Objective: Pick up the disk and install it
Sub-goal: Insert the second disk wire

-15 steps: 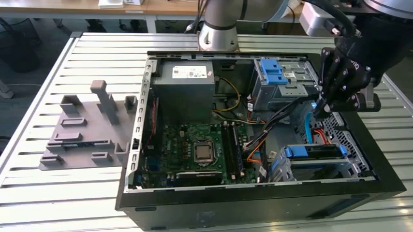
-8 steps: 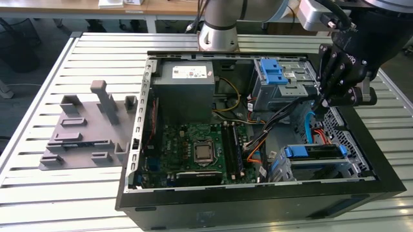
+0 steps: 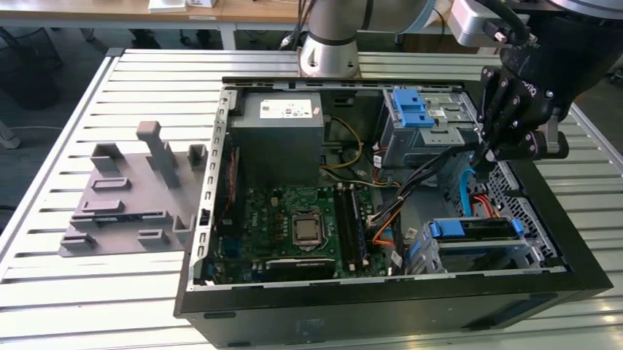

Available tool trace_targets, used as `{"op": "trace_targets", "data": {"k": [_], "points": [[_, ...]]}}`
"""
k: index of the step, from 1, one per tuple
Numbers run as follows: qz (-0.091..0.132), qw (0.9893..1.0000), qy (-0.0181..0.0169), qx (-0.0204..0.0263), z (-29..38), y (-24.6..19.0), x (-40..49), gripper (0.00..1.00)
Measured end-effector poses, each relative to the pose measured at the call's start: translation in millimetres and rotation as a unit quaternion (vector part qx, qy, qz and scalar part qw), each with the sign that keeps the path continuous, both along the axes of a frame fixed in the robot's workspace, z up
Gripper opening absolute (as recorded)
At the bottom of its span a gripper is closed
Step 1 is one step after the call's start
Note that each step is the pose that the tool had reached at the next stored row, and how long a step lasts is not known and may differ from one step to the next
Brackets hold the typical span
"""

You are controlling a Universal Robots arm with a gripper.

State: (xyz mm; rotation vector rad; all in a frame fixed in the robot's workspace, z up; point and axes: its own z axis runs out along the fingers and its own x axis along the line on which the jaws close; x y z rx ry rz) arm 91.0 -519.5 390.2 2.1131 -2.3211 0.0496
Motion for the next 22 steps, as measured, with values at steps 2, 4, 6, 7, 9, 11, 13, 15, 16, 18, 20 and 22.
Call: {"op": "trace_targets", "data": {"k": [2,4,6,7,9,11,13,15,16,18,20,22], "points": [[0.000,1.0000,0.0000,-0.0005,-0.1,0.4,0.0,0.11],[0.000,1.0000,0.0000,-0.0010,-0.9,1.1,0.1,0.16],[0.000,1.0000,0.0000,-0.0009,-2.5,2.1,0.8,0.24],[0.000,1.0000,0.0000,-0.0009,-3.2,2.6,1.1,0.24],[0.000,1.0000,0.0000,-0.0009,-4.6,3.6,1.6,0.24],[0.000,1.0000,0.0000,-0.0008,-5.9,4.3,1.9,0.25],[0.000,1.0000,0.0000,-0.0009,-7.0,5.0,2.3,0.31],[0.000,1.0000,0.0000,-0.0009,-8.4,5.4,2.6,0.31],[0.000,1.0000,0.0000,-0.0010,-9.2,5.5,2.6,0.31],[0.000,1.0000,0.0000,-0.0009,-11.3,5.6,2.7,0.31],[0.000,1.0000,0.0000,-0.0011,-13.5,5.6,2.7,0.31],[0.000,1.0000,0.0000,-0.0016,-15.3,5.6,2.7,0.31]]}}
